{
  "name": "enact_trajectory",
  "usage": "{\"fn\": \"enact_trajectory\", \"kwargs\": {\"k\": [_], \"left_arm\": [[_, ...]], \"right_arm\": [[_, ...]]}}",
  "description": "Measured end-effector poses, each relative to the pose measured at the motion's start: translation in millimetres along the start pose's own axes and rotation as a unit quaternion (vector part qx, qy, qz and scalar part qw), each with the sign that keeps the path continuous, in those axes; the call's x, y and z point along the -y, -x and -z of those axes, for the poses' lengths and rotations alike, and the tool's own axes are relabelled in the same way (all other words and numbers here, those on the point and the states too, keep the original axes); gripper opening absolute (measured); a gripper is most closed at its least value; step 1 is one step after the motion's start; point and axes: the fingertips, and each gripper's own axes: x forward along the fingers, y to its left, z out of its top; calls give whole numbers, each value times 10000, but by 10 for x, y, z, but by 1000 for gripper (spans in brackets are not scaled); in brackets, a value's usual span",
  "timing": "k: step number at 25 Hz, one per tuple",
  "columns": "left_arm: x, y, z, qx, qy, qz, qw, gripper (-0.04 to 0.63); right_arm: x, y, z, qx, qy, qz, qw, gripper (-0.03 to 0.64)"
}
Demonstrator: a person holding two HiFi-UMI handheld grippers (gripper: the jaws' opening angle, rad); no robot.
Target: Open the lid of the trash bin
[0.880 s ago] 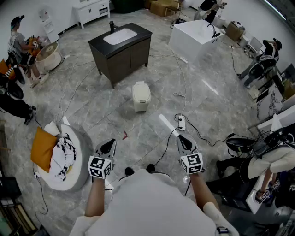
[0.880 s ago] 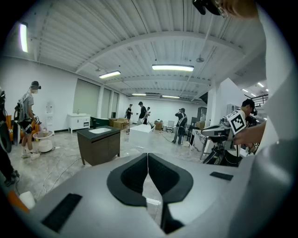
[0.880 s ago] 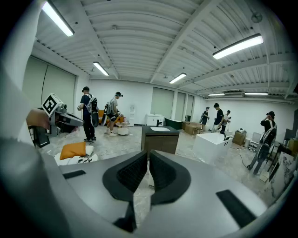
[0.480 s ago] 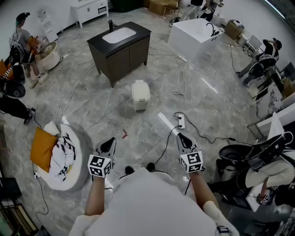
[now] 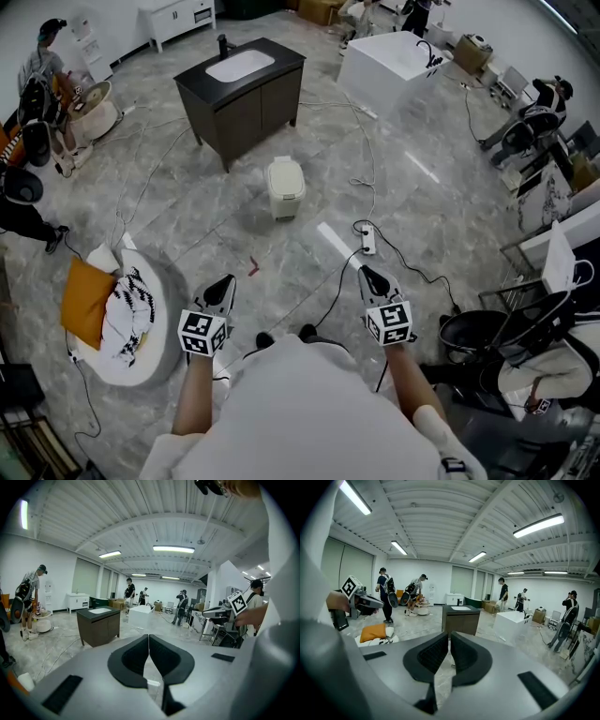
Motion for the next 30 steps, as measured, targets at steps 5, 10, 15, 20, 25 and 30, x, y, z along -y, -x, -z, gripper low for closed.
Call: {"fn": "enact_trajectory", "kwargs": {"k": [5, 10, 15, 20, 25, 30], "left_arm": [[-95, 106, 48, -7, 24, 82, 10000, 18], [-159, 197, 109, -37, 44, 184, 9998, 18], [-216, 257, 212, -97, 101, 299, 9995, 18], [-217, 226, 245, -132, 171, 373, 9991, 18], [-219, 175, 256, -185, 174, 448, 9987, 18], [-231, -1, 193, -212, 143, 437, 9987, 18]], "right_arm": [[-177, 5, 31, -74, -66, 71, 9999, 38], [-333, 38, 58, -134, -63, 89, 9999, 38], [-457, 87, 79, -183, -41, 139, 9997, 38], [-465, 140, 108, -279, -51, 190, 9994, 38], [-488, 131, 135, -327, -84, 211, 9992, 38], [-356, 0, 167, -361, -118, 175, 9991, 38]]}}
